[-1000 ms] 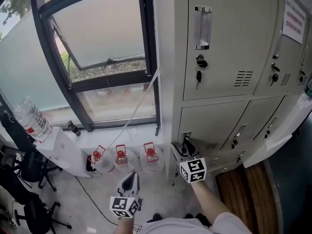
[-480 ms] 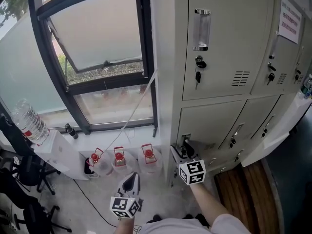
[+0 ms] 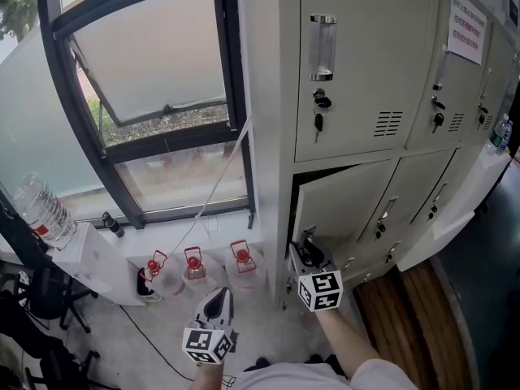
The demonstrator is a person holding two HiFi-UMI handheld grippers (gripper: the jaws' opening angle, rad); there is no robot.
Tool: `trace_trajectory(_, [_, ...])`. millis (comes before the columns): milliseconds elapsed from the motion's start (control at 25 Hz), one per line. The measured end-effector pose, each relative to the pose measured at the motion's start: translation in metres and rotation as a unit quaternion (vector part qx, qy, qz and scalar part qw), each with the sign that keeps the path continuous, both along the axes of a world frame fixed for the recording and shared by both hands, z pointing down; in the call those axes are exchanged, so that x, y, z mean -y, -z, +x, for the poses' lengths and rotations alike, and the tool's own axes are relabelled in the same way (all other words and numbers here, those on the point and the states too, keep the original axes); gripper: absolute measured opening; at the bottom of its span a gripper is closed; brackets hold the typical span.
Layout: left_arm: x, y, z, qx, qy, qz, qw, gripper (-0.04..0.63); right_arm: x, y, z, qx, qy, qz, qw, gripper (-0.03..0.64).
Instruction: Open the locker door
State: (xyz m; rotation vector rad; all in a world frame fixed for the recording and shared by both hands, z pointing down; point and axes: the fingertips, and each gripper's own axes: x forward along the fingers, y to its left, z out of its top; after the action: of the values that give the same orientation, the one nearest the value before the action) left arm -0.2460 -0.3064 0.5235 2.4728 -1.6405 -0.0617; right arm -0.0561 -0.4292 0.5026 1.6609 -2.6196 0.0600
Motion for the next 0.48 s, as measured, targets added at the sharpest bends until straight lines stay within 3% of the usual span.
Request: trace_trajectory(480, [-0.012,0.004,0.002,-0.002,-0.018,0.006,0.9998,0.005,-0.015,-0.001,0.011,0.004,-0.034,-0.005,0.999,0.107])
